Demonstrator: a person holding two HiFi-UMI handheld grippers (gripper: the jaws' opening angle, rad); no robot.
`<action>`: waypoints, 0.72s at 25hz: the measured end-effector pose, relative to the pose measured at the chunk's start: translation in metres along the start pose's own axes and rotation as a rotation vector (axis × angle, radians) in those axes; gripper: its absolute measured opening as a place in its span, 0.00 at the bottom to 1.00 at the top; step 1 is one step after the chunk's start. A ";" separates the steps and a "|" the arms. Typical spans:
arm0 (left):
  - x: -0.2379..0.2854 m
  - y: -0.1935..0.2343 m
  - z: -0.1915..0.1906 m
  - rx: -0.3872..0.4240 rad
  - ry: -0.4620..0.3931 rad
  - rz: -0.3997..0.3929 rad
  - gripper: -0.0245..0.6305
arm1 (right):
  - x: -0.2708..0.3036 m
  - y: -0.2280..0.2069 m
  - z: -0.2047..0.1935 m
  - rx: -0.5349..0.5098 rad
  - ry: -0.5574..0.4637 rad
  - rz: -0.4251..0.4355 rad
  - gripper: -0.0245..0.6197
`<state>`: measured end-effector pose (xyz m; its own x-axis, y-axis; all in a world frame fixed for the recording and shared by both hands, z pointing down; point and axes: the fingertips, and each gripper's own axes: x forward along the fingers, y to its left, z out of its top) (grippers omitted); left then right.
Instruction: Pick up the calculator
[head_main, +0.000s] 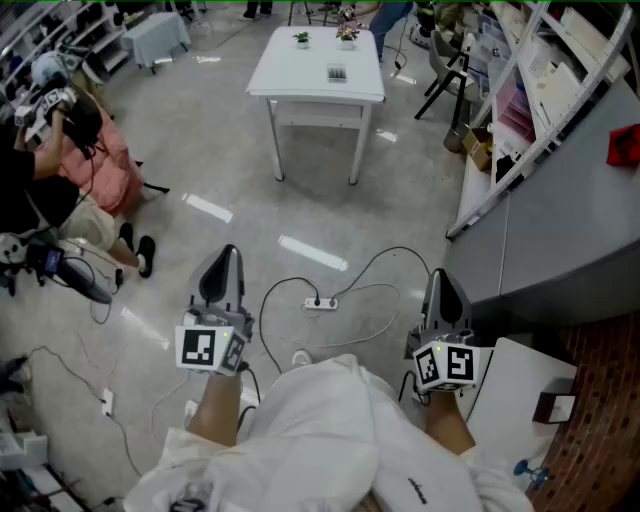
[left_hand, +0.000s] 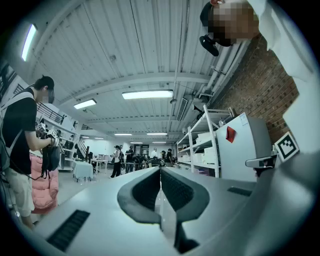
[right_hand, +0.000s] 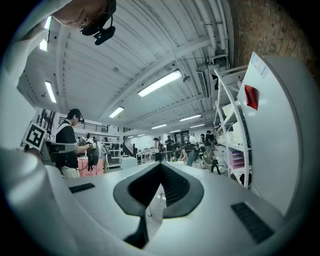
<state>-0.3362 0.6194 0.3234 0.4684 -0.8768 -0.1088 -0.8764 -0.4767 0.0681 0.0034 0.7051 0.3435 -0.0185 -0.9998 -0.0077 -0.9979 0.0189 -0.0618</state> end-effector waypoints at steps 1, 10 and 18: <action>0.001 -0.002 0.004 -0.001 -0.002 -0.002 0.07 | 0.000 0.001 0.000 -0.009 0.000 0.000 0.06; -0.011 0.005 0.005 0.017 0.002 0.001 0.07 | -0.003 0.014 0.002 -0.030 -0.002 0.015 0.06; -0.002 0.010 -0.007 -0.048 0.044 -0.055 0.66 | -0.002 0.022 0.003 -0.012 -0.018 0.011 0.06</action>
<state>-0.3453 0.6157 0.3317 0.5208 -0.8507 -0.0704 -0.8435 -0.5256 0.1108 -0.0188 0.7075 0.3393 -0.0287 -0.9993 -0.0260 -0.9983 0.0300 -0.0495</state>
